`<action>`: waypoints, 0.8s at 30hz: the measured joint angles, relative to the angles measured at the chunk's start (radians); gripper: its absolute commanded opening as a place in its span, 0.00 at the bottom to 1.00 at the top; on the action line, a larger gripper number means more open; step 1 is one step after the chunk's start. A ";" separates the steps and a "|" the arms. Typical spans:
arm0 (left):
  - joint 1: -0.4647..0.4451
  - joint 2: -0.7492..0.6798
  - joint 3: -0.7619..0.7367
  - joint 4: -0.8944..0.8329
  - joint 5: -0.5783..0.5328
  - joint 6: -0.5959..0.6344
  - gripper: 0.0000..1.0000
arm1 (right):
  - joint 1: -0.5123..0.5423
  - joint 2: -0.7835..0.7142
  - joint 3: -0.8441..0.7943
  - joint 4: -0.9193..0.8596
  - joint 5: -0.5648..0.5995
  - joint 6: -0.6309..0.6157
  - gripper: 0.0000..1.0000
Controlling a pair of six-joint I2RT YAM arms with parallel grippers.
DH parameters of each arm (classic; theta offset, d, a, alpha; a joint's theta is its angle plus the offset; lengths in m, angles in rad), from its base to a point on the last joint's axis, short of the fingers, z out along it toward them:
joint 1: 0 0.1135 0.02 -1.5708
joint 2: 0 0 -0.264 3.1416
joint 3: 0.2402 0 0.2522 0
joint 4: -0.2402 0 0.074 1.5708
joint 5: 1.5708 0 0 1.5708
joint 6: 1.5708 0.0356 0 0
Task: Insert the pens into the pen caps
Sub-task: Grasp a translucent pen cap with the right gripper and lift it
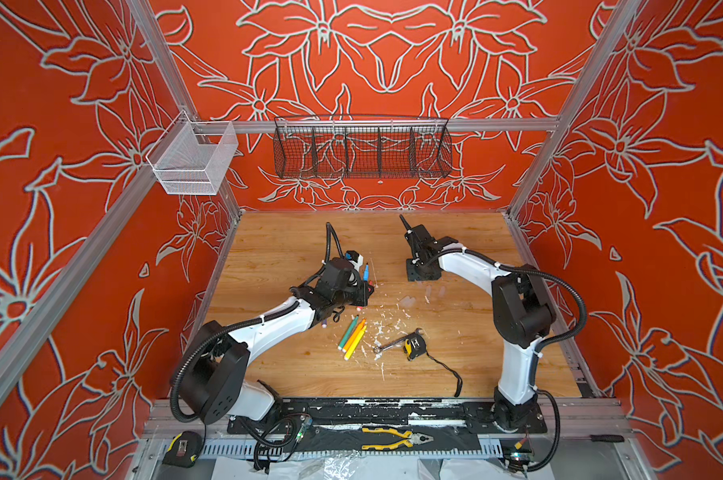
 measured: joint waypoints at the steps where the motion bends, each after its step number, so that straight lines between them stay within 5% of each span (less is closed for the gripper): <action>1: 0.000 0.001 0.004 -0.005 0.002 0.000 0.00 | -0.003 0.012 0.006 -0.004 -0.002 -0.002 0.52; 24: -0.026 0.002 0.023 -0.031 0.006 0.016 0.00 | -0.005 0.150 0.120 -0.112 -0.037 0.011 0.30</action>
